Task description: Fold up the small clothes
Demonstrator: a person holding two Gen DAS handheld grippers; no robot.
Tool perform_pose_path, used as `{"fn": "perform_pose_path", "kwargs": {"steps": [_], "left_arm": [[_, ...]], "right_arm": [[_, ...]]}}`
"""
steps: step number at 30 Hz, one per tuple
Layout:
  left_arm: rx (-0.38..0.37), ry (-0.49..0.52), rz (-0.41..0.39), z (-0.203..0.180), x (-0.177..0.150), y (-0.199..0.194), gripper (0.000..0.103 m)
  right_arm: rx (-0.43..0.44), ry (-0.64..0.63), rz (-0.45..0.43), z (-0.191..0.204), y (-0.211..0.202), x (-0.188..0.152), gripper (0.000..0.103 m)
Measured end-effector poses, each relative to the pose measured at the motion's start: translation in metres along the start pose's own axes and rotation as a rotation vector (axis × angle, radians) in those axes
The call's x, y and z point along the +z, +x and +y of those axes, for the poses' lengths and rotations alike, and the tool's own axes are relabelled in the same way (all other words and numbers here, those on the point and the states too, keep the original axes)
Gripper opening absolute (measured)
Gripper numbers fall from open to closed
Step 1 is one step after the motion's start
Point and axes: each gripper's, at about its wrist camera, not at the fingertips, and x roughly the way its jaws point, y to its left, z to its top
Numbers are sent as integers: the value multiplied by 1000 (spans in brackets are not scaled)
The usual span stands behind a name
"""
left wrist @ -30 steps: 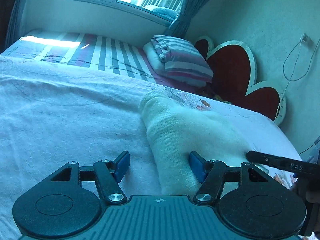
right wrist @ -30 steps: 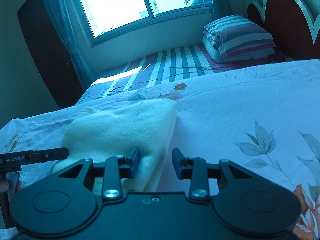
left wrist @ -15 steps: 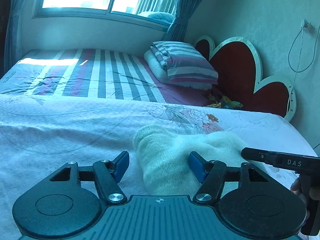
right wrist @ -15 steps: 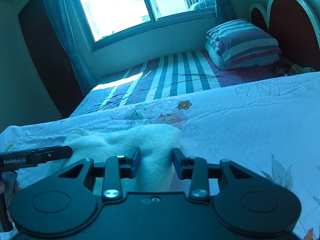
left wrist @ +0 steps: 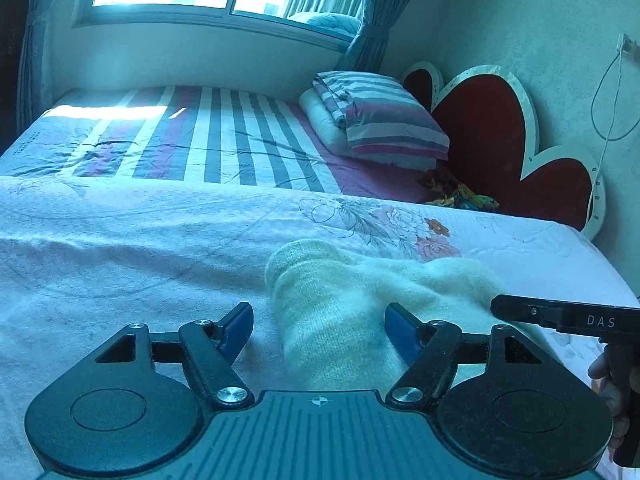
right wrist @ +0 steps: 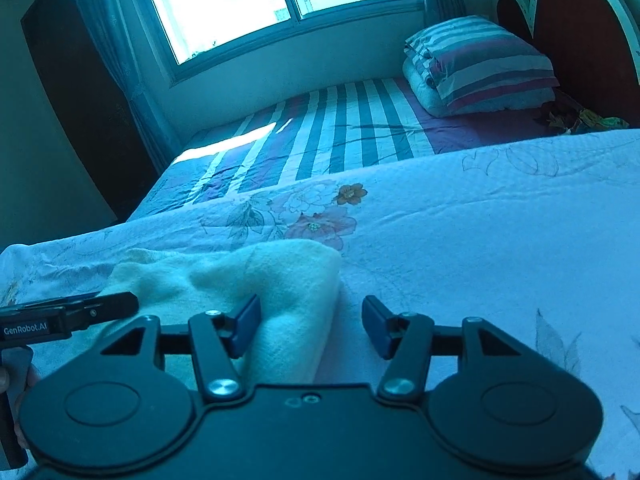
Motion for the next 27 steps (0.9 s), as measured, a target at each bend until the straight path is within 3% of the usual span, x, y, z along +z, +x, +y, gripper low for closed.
{"fn": "perform_pose_path", "kwargs": {"steps": [4,6,8,11,17,23,24,27], "left_arm": [[-49,0,-3,-1,-15,-22,72],[-32,18,42,1,-29,-17,72],[-33,-15,32,4,-36,-24,73],[-34,-45,-1,7,-48,-54,73],[-128,-114,34,9,-90,-87,73],[-163,-118,61,5,-117,-106,72],[-170,-129,62,4,-121,-113,72],[-182,-160,37,7,-133,-138,61]], "right_arm": [[47,11,3,0,-26,-20,55],[43,-2,32,-1,-23,-34,55],[43,52,35,-6,-26,-35,55],[25,48,-19,0,-55,-35,54],[67,99,5,5,-92,-75,53],[57,158,36,13,-116,-105,43],[71,169,47,14,-122,-109,39],[76,176,52,22,-139,-122,37]]}}
